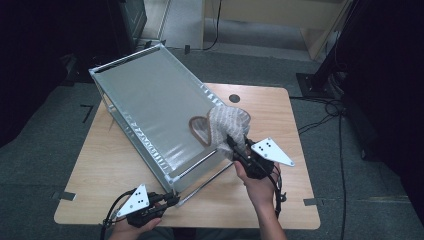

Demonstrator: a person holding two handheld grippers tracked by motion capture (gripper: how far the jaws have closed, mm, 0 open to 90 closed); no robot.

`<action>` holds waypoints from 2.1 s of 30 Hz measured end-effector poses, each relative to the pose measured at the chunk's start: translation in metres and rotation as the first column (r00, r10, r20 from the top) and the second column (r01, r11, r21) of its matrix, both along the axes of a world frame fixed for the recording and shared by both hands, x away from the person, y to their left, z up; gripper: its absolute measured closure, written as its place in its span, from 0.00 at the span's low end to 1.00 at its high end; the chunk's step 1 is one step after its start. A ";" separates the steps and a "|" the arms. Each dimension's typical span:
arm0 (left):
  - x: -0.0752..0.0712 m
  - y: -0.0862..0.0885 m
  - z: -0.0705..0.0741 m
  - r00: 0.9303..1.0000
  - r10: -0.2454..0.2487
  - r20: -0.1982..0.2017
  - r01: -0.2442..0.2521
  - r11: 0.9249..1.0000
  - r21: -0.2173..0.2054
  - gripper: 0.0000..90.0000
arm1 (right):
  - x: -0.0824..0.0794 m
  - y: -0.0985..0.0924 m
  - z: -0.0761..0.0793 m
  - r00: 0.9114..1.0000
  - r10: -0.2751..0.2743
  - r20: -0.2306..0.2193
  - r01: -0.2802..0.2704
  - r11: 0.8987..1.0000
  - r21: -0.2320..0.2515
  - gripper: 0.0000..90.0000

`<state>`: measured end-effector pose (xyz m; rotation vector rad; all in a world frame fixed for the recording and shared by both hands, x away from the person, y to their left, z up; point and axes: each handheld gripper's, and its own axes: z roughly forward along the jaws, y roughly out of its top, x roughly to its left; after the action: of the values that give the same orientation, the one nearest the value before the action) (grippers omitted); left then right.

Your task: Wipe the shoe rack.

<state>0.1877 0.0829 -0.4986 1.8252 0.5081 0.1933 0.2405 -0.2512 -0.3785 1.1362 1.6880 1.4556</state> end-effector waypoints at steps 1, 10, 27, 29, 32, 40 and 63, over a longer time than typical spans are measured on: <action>0.000 0.000 0.000 1.000 0.003 0.000 -0.003 1.000 -0.002 0.90 | 0.002 -0.004 -0.001 1.000 -0.017 0.010 0.017 1.000 -0.013 0.72; -0.001 -0.002 0.000 1.000 -0.008 0.005 0.008 1.000 0.004 0.90 | 0.012 -0.026 -0.006 0.996 -0.085 0.014 0.085 0.996 0.013 0.71; -0.001 -0.002 0.000 1.000 -0.010 -0.002 0.010 1.000 -0.001 0.90 | 0.001 -0.016 -0.006 0.998 -0.064 -0.010 0.064 0.997 0.034 0.74; -0.001 -0.003 0.000 1.000 -0.005 -0.004 0.005 1.000 -0.002 0.90 | -0.004 -0.009 -0.005 0.999 -0.037 -0.012 0.038 0.999 0.024 0.74; -0.001 -0.003 0.000 1.000 -0.003 -0.004 0.003 1.000 -0.002 0.90 | -0.012 0.003 -0.005 1.000 0.008 -0.014 -0.008 1.000 0.015 0.74; 0.000 -0.003 0.000 1.000 -0.001 -0.011 0.001 1.000 -0.005 0.90 | -0.034 0.042 -0.004 0.991 0.136 0.001 -0.136 0.991 -0.017 0.74; -0.005 -0.013 -0.001 0.999 -0.049 0.004 0.049 0.999 0.004 0.90 | -0.017 0.022 -0.003 0.999 -0.034 -0.032 0.034 0.999 -0.004 0.76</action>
<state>0.1831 0.0698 -0.4999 1.8382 0.4597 0.1650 0.2238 -0.2295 -0.3811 1.1874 1.6840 1.4200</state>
